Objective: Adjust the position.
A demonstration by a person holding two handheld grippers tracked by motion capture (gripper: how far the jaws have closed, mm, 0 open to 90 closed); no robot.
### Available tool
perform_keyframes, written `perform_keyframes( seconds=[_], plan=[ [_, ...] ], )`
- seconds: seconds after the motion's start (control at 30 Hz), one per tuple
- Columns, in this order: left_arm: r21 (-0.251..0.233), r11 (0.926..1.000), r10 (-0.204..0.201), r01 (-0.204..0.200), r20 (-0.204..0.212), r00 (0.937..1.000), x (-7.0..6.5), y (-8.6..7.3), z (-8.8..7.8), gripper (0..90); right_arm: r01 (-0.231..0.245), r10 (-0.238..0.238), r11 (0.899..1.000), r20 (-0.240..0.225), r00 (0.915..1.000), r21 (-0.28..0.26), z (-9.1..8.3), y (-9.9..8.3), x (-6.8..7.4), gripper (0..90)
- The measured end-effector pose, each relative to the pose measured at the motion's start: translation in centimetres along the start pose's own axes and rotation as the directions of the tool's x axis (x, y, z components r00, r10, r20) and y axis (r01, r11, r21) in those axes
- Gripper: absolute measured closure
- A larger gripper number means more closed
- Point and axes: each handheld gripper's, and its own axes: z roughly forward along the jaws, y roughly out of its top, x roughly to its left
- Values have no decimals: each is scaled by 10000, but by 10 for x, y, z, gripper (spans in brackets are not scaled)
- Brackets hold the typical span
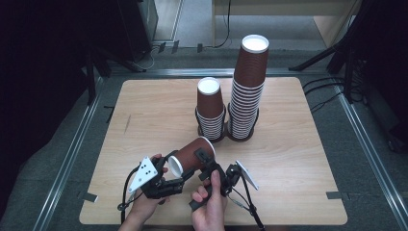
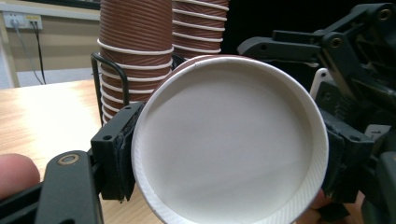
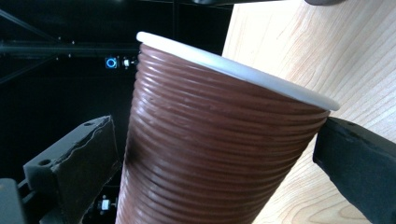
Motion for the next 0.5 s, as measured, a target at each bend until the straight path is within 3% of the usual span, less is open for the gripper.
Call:
perform_keyframes(
  seconds=[0.5],
  plan=[
    [52, 10000, -3, 1, 375, 9993, -1, -1, 1, 222, -829, 829, 9966, 123, 9965, -24, 8, 2, 0, 31]
  ],
)
